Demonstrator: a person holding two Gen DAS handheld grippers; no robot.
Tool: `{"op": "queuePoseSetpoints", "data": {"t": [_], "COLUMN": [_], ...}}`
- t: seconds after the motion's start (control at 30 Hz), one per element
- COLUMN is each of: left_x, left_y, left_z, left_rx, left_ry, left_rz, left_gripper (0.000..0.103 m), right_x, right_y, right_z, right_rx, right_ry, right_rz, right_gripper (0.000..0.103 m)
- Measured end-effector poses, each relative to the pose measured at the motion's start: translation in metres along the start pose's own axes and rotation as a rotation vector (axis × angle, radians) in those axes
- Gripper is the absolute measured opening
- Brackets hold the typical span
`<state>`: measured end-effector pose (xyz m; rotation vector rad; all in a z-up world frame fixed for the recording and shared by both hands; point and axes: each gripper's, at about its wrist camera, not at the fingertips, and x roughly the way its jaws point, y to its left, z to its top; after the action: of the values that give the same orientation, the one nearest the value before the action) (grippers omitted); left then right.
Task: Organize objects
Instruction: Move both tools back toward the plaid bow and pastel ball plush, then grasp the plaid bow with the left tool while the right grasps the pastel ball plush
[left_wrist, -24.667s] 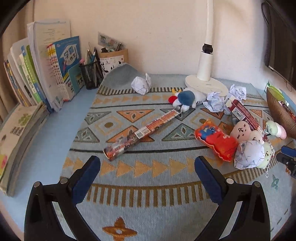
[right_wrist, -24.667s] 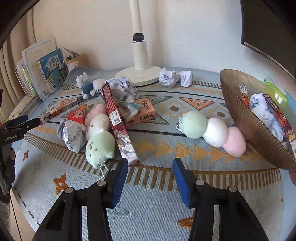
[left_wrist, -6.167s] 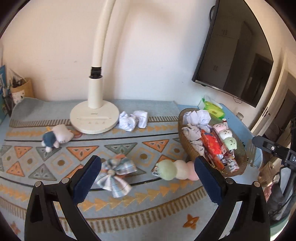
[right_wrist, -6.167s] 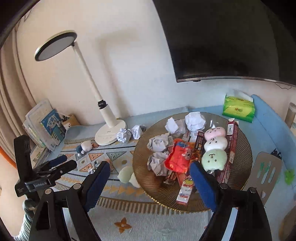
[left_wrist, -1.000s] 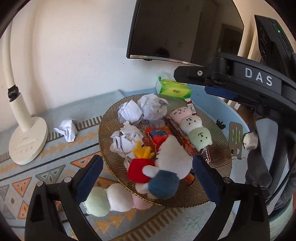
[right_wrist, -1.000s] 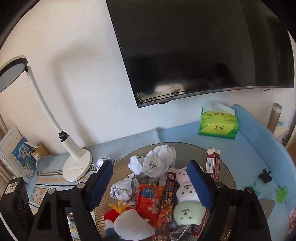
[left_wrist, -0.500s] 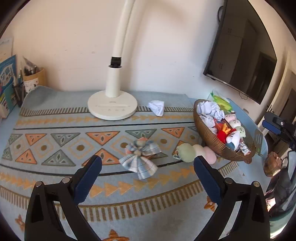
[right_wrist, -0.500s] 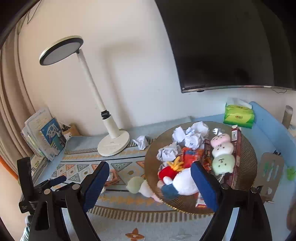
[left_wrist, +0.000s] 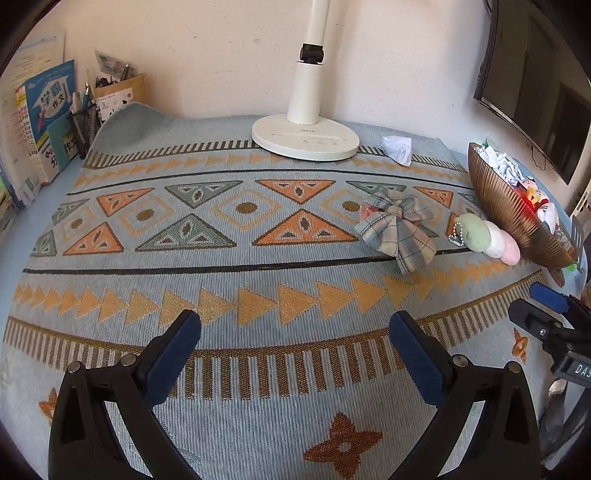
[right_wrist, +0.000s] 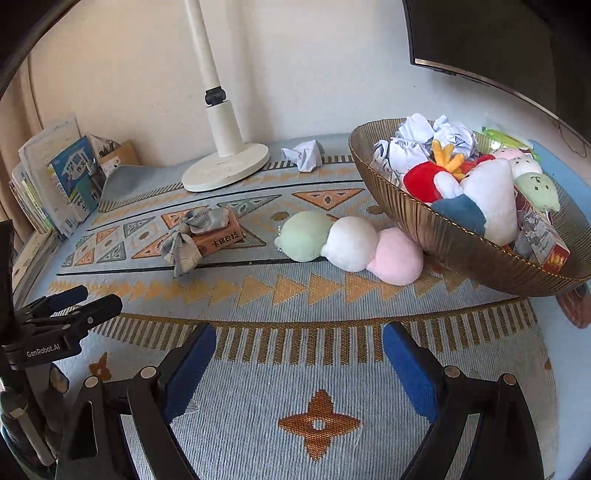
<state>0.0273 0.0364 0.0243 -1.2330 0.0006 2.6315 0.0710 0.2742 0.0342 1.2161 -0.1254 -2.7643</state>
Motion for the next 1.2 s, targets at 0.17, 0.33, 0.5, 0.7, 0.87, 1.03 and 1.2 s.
{"op": "queuePoseSetpoints", "data": {"t": [0.17, 0.33, 0.5, 0.7, 0.87, 1.03, 1.2], "left_x": [-0.002, -0.002, 0.000, 0.038, 0.059, 0.055, 0.043], "left_y": [0.001, -0.002, -0.024, -0.061, -0.070, -0.058, -0.031], "left_z": [-0.001, 0.009, 0.049, 0.074, 0.073, 0.069, 0.070], "left_rx": [-0.003, 0.001, 0.030, 0.165, 0.192, 0.142, 0.072], "left_ry": [-0.008, 0.001, -0.041, 0.012, 0.056, 0.012, -0.012], "left_rz": [0.019, -0.048, -0.164, -0.168, -0.200, -0.223, -0.196], "left_gripper": [0.102, 0.102, 0.102, 0.087, 0.043, 0.025, 0.025], "right_x": [-0.001, 0.001, 0.001, -0.001, -0.004, 0.000, 0.020], "right_y": [-0.005, -0.001, 0.000, 0.000, -0.020, -0.047, -0.065], "right_z": [0.000, -0.001, -0.001, -0.001, 0.003, 0.013, 0.028], "right_rx": [0.016, 0.000, -0.003, 0.005, 0.115, 0.273, 0.385], "right_ry": [0.008, 0.023, 0.026, 0.015, -0.004, -0.026, 0.005], "right_rz": [0.011, 0.023, 0.016, 0.010, -0.013, -0.051, -0.105], "right_gripper": [0.091, 0.091, 0.091, 0.091, 0.091, 0.091, 0.091]}}
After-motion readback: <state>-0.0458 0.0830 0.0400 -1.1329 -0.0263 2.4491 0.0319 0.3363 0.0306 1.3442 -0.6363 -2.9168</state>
